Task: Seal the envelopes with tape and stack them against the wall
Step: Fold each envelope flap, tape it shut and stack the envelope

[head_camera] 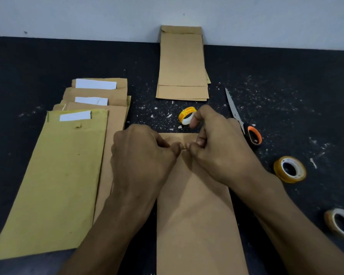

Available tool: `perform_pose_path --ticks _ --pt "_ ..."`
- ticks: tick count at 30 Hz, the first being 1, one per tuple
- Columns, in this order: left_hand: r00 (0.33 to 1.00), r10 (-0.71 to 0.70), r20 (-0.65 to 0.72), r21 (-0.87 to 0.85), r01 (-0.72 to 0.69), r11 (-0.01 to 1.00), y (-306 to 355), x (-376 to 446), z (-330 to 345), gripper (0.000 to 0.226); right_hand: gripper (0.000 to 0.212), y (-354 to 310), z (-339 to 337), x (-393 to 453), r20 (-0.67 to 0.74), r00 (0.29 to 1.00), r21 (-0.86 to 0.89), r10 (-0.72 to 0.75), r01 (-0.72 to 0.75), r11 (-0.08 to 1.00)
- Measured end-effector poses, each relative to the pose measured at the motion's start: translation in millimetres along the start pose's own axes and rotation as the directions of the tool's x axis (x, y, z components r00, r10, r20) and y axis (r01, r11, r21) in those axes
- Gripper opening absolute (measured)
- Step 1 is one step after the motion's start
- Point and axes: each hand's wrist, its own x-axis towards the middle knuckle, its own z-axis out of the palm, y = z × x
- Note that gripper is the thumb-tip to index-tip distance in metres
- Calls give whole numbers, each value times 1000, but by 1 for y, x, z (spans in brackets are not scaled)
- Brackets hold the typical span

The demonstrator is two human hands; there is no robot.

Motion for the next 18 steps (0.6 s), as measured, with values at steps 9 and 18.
perform_pose_path --ticks 9,18 --pt "992 -126 28 -82 127 988 -2 6 -17 25 33 2 -1 1 6 1000 12 5 -5 1000" --pt "976 176 125 -5 -177 984 -2 -1 -7 32 33 1 -2 6 29 996 -81 80 -78 994"
